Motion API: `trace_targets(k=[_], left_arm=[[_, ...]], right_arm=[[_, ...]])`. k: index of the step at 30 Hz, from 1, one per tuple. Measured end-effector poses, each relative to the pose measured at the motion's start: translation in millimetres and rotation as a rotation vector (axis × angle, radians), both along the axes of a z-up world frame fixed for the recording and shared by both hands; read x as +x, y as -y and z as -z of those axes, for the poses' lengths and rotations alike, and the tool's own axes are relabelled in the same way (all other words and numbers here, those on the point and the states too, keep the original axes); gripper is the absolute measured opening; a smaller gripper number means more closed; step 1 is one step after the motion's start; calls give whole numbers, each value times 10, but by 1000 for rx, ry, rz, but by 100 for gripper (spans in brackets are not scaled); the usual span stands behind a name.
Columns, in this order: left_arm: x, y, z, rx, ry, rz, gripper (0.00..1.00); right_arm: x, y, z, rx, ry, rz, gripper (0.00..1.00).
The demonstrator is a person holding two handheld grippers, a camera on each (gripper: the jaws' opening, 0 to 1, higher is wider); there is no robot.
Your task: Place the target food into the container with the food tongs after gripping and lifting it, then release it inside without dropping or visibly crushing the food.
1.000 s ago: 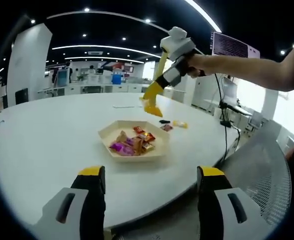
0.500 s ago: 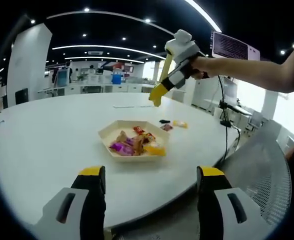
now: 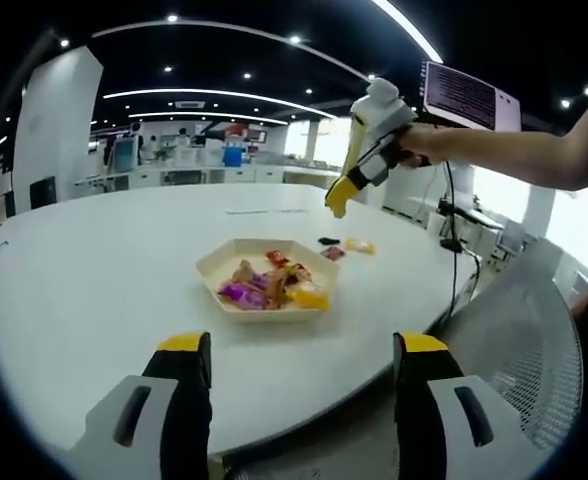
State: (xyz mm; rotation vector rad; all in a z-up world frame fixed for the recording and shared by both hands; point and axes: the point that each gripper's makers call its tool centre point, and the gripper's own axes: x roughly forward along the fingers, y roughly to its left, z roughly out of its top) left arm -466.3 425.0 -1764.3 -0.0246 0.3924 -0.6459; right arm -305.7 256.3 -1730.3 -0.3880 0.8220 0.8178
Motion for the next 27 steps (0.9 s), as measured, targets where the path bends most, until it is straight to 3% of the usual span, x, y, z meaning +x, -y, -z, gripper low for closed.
trace_targets(k=[10, 14, 21, 25, 27], left_arm=[[-10, 3, 32, 14, -19, 3, 70], [-8, -3, 44, 19, -25, 1, 69], [-7, -11, 62, 26, -35, -2, 69], [-3, -17, 74, 30, -44, -5, 69], [-4, -19, 81, 33, -47, -5, 69]], right_arm=[[108, 275, 256, 3, -15, 3, 31], [140, 310, 378, -18, 31, -120, 31], [195, 409, 610, -60, 80, -258, 31], [239, 385, 678, -83, 141, -377, 30], [230, 370, 731, -84, 132, -402, 30]])
